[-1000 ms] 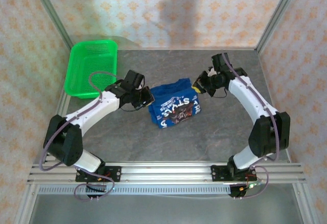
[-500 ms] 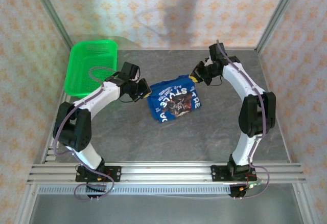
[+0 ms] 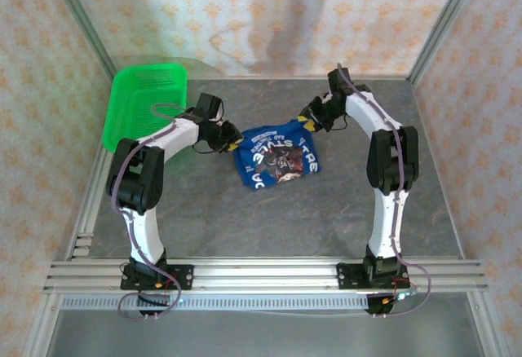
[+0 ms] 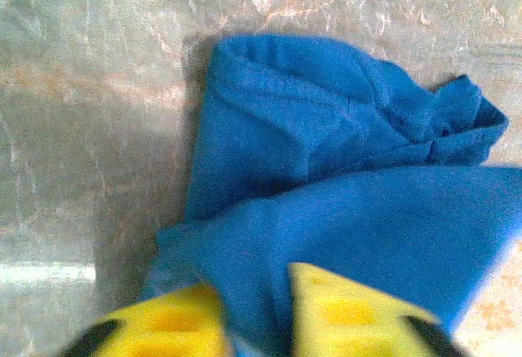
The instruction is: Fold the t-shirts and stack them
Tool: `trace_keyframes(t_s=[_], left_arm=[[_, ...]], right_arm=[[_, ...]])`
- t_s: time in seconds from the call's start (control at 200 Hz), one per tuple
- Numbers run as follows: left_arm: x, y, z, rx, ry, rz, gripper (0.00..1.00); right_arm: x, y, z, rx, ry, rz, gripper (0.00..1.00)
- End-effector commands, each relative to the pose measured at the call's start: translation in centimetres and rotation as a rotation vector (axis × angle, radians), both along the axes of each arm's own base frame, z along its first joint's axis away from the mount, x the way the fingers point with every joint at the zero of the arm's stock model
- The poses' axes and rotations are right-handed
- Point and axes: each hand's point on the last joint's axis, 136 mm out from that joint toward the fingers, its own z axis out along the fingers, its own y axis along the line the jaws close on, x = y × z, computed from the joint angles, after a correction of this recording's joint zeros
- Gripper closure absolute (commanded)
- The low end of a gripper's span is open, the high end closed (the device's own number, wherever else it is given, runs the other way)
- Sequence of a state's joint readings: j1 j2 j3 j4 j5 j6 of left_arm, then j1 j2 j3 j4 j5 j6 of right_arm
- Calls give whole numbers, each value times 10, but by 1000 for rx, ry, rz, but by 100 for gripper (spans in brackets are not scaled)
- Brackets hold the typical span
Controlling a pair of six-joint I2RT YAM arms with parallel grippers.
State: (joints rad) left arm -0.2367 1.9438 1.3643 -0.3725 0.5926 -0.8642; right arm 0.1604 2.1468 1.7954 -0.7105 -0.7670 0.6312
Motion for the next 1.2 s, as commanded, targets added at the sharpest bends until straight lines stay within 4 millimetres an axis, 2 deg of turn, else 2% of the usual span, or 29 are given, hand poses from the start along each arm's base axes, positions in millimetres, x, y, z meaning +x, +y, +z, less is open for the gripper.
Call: trace_keyframes(t_s=[0.0,0.075,0.125,0.15,0.16,0.275,0.395,0.515,0.641,0.746,0.856,0.951,1.096,1.196], left_arm=[[33,-1,31,-35,-101,26,46],[42,-1,58,-31,-147,28,41],[44,2,78,-9,-183,25,38],[43,4,82,11,-185,24,37],[42,5,95,15,-209,23,36],[25,15,137,94,-275,8,32],[-3,12,152,172,-301,-50,31],[-29,-3,141,221,-301,-115,30],[-42,-18,113,215,-274,-124,30],[-43,-25,90,233,-249,-128,30],[-39,-38,76,221,-249,-147,30],[-37,-46,66,217,-243,-154,30],[-41,-39,50,237,-222,-120,31],[-45,-32,42,252,-208,-100,30]], right_arm=[[28,-12,3,6,-52,-32,56],[41,-19,19,24,-117,-48,50],[43,-24,34,10,-167,-38,49],[41,-26,42,-2,-191,-27,48],[40,-27,45,-9,-203,-19,48],[17,-40,68,-114,-271,44,43],[-13,-48,76,-169,-316,94,35],[-38,-55,66,-244,-344,155,27],[-53,-55,46,-288,-333,216,26],[-55,-48,24,-305,-321,266,24],[-54,-40,2,-320,-300,330,23],[-51,-32,-10,-323,-309,377,22],[-45,-20,-22,-295,-318,414,20],[-46,-21,-37,-336,-277,457,20]])
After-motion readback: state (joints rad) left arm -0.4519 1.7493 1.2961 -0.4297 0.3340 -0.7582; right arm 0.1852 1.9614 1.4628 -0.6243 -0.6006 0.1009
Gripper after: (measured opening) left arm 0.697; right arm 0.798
